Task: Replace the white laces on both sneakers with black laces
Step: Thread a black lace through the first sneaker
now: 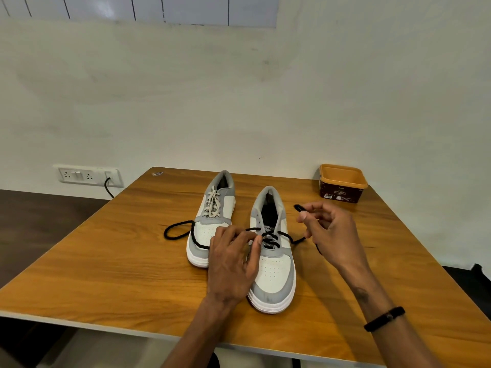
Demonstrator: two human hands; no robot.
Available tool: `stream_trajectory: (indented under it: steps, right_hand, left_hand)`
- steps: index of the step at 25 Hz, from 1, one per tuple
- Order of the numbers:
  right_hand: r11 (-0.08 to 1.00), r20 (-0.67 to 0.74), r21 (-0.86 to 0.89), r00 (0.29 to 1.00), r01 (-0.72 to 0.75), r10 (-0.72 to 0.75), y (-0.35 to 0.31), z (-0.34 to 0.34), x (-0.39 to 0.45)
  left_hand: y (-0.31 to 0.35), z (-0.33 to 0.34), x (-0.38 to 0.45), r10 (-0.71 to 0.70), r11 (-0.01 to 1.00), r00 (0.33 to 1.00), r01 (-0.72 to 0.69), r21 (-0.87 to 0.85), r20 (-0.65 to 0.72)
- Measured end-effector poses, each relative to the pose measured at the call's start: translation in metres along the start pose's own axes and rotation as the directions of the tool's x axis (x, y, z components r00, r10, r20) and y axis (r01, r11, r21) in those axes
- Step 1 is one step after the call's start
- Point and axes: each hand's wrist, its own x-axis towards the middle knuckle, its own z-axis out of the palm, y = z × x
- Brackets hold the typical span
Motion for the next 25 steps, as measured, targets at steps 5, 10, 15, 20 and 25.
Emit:
stream_trajectory:
  steps: [5,10,15,20,25]
  right_hand:
    - [0.988,0.097,-0.11,0.99,0.113,-0.102,-0.003,0.022,-0.008]
    - [0.988,0.087,-0.121,0.992,0.1,-0.09,0.004,0.03,-0.006]
    - [0.986,0.125,0.164,0.992,-0.019,-0.001,-0.007,0.017,-0.006]
    - [0.955,0.238,0.291,0.971,-0.053,-0.018,-0.017,0.011,-0.007]
    - [0.964,0.327,0.265,0.943,-0.025,-0.065,-0.024,0.01,-0.009]
  left_hand:
    - [0.001,-0.003,0.002,-0.003,1.0,1.0,0.003,0.009,-0.015]
    - [0.0,-0.003,0.001,-0.002,1.0,1.0,0.002,0.009,-0.001]
    - [0.004,-0.004,0.002,-0.011,0.999,1.0,0.012,-0.042,0.007]
    - [0.008,-0.007,0.003,-0.013,0.995,0.998,0.019,-0.096,0.055]
    - [0.009,-0.007,0.001,0.01,0.995,0.996,-0.001,-0.103,0.094]
